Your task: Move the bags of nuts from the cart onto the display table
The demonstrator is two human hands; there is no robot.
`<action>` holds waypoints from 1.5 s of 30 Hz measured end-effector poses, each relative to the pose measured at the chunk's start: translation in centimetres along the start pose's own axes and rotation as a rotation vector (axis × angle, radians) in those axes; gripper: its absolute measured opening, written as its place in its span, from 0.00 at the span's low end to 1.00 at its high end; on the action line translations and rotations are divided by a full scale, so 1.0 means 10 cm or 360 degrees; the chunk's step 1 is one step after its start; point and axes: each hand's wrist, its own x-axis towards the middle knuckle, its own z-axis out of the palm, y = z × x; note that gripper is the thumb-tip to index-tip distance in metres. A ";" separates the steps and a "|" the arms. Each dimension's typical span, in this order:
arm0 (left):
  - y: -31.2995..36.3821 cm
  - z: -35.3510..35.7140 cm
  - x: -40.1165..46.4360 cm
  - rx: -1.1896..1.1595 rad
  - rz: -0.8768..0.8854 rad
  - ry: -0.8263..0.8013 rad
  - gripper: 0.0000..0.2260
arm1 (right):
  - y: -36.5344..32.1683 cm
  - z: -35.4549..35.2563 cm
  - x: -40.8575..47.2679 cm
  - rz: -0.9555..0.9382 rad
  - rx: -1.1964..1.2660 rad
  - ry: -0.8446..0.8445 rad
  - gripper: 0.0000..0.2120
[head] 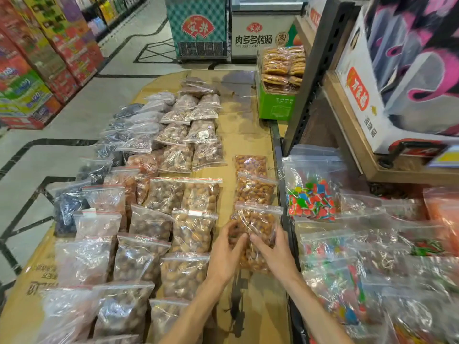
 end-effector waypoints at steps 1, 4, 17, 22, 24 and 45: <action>-0.01 0.01 0.03 0.0028 -0.0009 -0.0003 0.25 | 0.01 0.00 0.04 -0.0027 -0.0098 0.0022 0.40; -0.08 0.06 0.05 0.0183 -0.0006 -0.0049 0.28 | 0.05 -0.02 0.01 0.0002 -0.0228 0.0111 0.42; 0.07 0.02 -0.11 0.0258 0.0106 -0.0010 0.32 | -0.05 -0.05 -0.04 0.0020 -0.0469 0.0174 0.46; 0.08 -0.18 -0.46 0.0547 0.0350 -0.0055 0.33 | -0.02 -0.07 -0.43 -0.0081 -0.0619 0.0161 0.49; 0.07 -0.27 -0.62 0.0735 0.0474 -0.0081 0.30 | 0.02 -0.08 -0.60 -0.0144 -0.0776 0.0163 0.48; -0.29 -0.60 -2.73 0.1656 0.1026 -0.0692 0.29 | 0.99 -0.07 -3.27 0.0048 -0.1533 0.0267 0.45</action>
